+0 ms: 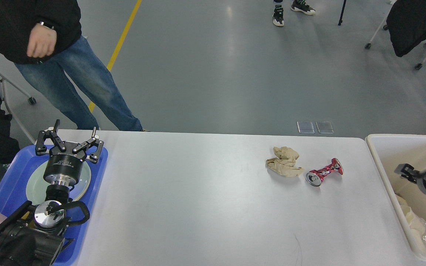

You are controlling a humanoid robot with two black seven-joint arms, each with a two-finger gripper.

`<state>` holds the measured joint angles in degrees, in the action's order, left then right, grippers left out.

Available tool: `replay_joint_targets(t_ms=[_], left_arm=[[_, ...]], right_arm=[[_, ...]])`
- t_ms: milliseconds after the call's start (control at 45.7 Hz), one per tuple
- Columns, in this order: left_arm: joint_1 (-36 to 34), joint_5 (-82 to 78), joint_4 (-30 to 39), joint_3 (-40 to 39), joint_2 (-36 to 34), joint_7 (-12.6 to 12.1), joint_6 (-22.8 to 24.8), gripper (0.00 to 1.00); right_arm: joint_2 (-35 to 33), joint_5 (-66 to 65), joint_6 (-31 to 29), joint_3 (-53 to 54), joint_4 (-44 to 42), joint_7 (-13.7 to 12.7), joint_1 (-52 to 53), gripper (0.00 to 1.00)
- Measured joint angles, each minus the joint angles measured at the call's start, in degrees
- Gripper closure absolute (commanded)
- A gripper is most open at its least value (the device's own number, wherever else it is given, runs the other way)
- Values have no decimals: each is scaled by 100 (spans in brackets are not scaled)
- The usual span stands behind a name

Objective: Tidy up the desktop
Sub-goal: 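Raise the right gripper out of the bin and move over the red can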

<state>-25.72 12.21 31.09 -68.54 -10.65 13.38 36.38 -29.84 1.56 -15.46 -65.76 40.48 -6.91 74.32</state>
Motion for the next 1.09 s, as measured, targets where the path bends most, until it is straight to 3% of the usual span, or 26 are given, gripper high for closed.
replay_joint_targets(t_ms=[284, 503, 743, 1093], left_arm=[[-5, -1, 1, 1, -1, 0, 0, 4], [-5, -1, 1, 3, -3, -4, 0, 4], [-4, -1, -5, 6, -7, -4, 0, 4], [-2, -1, -6, 6, -7, -3, 0, 4]], right_arm=[[414, -76, -846, -1137, 2312, -13, 2849, 0], [737, -77, -2444, -1196, 3684, -90, 4833, 0], [576, -78, -2880, -912, 5590, -432, 6821, 0], [410, -50, -3142, -485, 5947, -486, 7223, 0]])
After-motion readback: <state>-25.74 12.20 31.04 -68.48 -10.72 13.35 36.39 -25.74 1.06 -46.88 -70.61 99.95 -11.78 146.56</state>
